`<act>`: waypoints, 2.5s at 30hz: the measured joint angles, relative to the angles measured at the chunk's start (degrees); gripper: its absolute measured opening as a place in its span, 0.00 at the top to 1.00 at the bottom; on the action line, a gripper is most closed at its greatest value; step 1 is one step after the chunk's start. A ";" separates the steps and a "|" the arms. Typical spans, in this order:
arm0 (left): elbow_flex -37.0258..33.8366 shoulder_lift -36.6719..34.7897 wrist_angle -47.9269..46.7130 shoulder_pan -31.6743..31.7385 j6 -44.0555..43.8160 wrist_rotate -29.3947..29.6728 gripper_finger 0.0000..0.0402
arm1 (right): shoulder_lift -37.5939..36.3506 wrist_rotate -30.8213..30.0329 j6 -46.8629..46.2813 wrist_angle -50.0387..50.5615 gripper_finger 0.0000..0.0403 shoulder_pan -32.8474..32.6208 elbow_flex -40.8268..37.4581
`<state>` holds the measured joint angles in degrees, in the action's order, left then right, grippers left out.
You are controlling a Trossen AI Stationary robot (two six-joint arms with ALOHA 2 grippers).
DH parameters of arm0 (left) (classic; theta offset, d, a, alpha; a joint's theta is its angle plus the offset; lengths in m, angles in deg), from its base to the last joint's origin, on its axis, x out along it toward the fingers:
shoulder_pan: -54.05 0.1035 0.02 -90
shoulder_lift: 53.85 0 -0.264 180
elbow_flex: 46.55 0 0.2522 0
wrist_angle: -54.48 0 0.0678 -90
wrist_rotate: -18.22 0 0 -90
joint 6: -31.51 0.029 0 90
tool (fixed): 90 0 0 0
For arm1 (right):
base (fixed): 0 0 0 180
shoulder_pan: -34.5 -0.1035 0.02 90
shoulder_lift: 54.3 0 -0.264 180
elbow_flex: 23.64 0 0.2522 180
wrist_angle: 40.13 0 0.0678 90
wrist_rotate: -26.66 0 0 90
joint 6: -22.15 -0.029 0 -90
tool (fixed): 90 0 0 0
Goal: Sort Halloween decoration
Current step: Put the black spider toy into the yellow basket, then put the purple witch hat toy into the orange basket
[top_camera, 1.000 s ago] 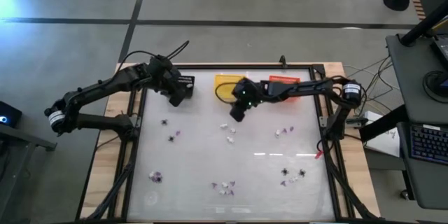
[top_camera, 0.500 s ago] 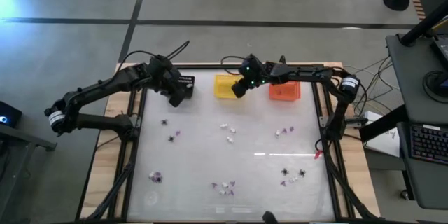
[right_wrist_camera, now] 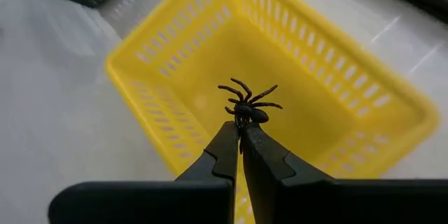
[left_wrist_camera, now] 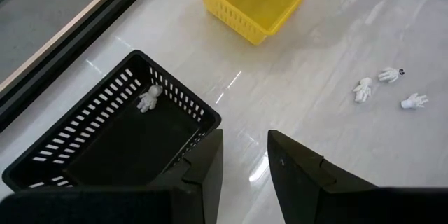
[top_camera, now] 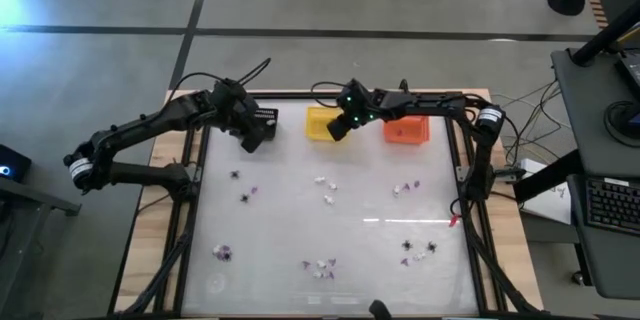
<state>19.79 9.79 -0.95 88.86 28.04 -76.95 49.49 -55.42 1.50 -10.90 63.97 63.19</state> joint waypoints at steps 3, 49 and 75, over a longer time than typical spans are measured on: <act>0.00 0.00 0.00 0.00 -0.02 0.00 0.75 | 0.00 -0.33 1.18 0.20 0.95 0.04 0.72; 5.45 -1.30 -7.52 -26.85 -14.18 -4.33 0.72 | -1.35 4.57 6.44 39.92 0.64 -13.83 16.54; 5.53 -13.49 -10.34 -27.65 -4.55 -4.26 0.72 | -1.33 2.10 -26.45 31.00 0.67 -43.57 15.77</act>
<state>25.32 -3.70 -11.29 61.21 23.50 -81.21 48.15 -53.33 -24.95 20.10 20.40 78.96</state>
